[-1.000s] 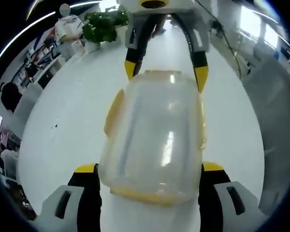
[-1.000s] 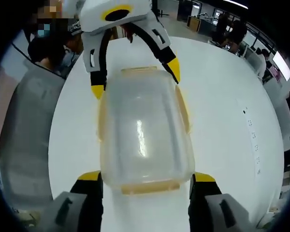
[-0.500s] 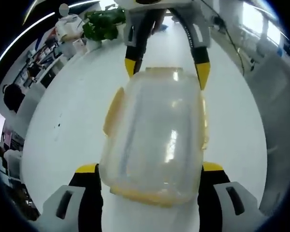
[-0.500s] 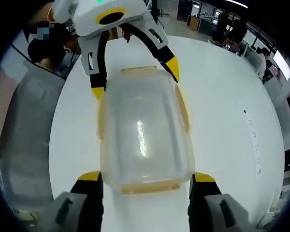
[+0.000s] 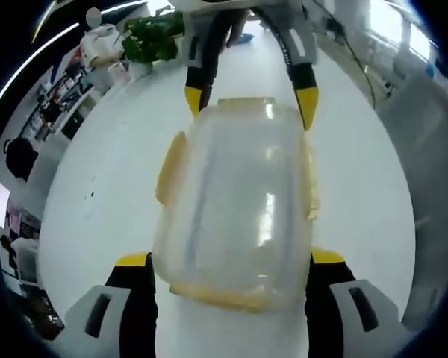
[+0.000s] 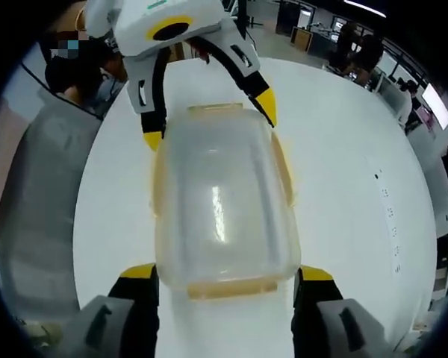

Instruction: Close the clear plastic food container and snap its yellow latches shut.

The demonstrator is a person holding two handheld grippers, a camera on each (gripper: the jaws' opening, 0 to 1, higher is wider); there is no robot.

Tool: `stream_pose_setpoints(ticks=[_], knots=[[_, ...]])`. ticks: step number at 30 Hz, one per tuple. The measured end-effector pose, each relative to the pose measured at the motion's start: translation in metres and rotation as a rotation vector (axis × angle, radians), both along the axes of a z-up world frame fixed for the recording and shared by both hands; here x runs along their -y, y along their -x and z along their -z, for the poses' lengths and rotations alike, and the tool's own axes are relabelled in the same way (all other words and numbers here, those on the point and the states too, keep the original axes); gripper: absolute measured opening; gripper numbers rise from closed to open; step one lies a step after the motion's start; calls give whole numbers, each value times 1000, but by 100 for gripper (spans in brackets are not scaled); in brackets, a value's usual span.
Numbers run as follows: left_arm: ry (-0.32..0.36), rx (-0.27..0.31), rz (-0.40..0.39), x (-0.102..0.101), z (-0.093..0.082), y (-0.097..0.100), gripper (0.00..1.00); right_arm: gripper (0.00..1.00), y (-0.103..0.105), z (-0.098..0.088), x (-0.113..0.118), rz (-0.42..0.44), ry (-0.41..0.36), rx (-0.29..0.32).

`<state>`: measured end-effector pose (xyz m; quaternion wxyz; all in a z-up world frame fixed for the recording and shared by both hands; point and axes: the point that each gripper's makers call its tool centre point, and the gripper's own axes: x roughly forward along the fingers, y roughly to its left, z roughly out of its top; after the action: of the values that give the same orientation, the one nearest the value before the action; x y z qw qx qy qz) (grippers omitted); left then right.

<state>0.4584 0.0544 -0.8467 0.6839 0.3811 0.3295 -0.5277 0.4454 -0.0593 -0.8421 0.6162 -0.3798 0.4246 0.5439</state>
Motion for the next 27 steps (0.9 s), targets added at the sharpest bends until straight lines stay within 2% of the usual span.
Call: stream_pose_setpoints(ticks=[2,5,9,14,20,23,25,27], knots=[[26,-15,-25,-2,-4,1,83,71,0,-1,1,2,1,7],[10,0,-14,-10,-10,1,82,67,1,-5,5,1,9,15],[53,-25,-26,-15,-22,7,80,65,0,-11,10,6,17,28],[34,-19,2,-25,-27,18,78,63,-2,-23,12,18,13,56],[14,-16,26,-29,-30,27,74,61,-1,-28,12,11,15,71],[36,-20,16,-26,-34,25,71,59,-5,-31,11,27,1,78],[81,-29,-11,-19,-40,21,68,55,-7,-36,8,51,-22,77],[129,-63,-34,-12,-45,22,62,52,-10,-39,7,77,-44,81]])
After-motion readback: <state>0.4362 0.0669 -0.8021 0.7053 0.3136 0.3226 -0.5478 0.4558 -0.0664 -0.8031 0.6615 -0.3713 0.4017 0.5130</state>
